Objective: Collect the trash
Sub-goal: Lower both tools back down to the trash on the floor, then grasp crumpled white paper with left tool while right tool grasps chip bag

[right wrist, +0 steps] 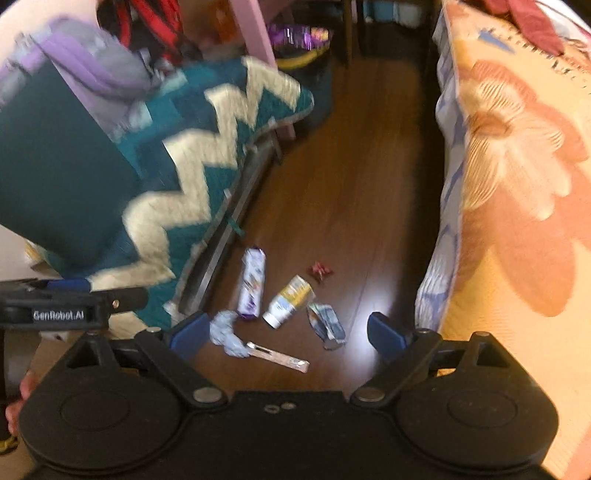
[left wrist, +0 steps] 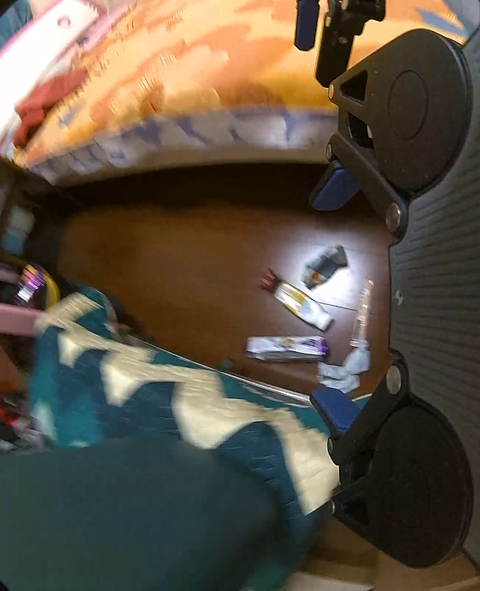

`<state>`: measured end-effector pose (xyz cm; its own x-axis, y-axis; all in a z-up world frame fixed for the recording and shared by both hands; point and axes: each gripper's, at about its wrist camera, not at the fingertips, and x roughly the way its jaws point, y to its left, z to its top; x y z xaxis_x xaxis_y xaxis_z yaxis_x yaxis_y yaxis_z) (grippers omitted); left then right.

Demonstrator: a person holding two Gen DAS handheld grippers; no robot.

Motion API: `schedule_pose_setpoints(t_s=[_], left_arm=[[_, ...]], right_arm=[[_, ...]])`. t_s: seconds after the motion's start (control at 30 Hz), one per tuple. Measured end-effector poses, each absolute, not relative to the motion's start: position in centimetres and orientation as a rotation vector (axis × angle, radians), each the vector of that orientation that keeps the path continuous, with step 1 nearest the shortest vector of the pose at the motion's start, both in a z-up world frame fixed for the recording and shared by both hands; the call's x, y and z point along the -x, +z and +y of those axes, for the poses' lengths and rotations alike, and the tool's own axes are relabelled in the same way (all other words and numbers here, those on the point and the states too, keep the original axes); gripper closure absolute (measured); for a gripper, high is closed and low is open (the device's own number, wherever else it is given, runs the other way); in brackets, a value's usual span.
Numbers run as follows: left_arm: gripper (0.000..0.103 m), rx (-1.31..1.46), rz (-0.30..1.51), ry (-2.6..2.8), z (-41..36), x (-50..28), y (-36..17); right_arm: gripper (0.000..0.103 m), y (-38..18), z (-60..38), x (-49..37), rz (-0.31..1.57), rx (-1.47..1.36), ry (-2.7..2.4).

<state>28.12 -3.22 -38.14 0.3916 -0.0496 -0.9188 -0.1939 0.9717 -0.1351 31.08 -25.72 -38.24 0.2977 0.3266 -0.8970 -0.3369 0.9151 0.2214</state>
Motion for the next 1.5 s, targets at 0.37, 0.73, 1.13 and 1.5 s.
schedule_pose_setpoints(t_s=[0.37,0.73,1.13,1.5], left_arm=[[0.000,0.376,1.338,0.435,-2.0,-27.1,-59.0],[0.000,0.456,1.356,0.611,0.3,-28.7,-74.1],[0.005,0.567,1.381,0.675,4.1,-28.5,-82.1],[0.054,0.653,1.397,0.651,5.1,-28.8,-83.6]], right_arm=[[0.014,-56.5,-22.0,-33.3,1.321,0.116,0.476],[0.024,-72.2,-18.4,-35.8,1.414,0.242,0.510],[0.038,-80.3,-17.0,-37.7,1.412,0.316,0.481],[0.090,-81.9,-16.1,-37.5,1.424,0.374,0.472]])
